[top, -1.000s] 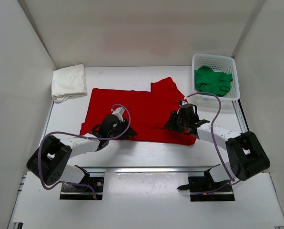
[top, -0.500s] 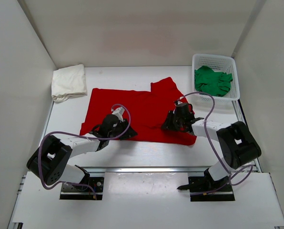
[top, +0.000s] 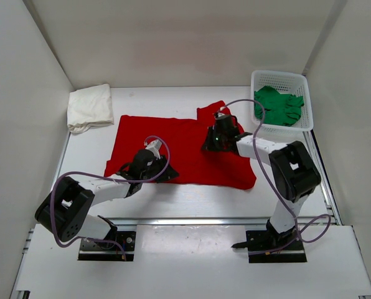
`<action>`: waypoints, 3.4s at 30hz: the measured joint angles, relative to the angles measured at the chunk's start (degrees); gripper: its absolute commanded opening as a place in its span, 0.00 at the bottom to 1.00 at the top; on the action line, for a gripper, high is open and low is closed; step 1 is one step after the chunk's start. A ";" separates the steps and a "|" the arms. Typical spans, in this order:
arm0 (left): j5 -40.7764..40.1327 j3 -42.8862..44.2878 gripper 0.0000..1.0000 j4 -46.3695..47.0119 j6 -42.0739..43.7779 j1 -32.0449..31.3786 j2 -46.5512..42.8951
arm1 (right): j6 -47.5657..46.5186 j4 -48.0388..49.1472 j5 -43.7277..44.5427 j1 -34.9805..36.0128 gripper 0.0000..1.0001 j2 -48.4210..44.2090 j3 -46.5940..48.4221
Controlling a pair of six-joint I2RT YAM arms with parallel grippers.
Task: Fold and stack the t-shirts
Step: Fold the flattened tshirt in 1/3 of the way, then grap the side of the flattened tshirt furthest away from the robot with both arms
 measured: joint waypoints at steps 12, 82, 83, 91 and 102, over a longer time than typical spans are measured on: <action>-0.04 -0.55 0.31 0.52 -0.42 0.72 -0.09 | -6.67 -9.70 9.66 6.43 0.48 8.02 12.22; -16.28 92.98 0.46 -50.03 22.97 34.21 61.09 | -3.80 2.03 -6.03 -3.37 0.05 -22.36 -20.17; -16.50 92.96 0.45 -50.84 23.12 34.18 61.33 | -3.80 2.10 -6.16 -3.37 0.05 -22.36 -20.17; -17.29 92.08 0.30 -51.17 24.13 33.94 61.16 | -4.20 1.84 -6.60 -4.17 0.14 -22.34 -18.95; -15.37 80.65 0.00 -46.42 21.38 34.01 54.53 | -8.26 0.17 -2.60 -13.11 0.39 -1.99 5.75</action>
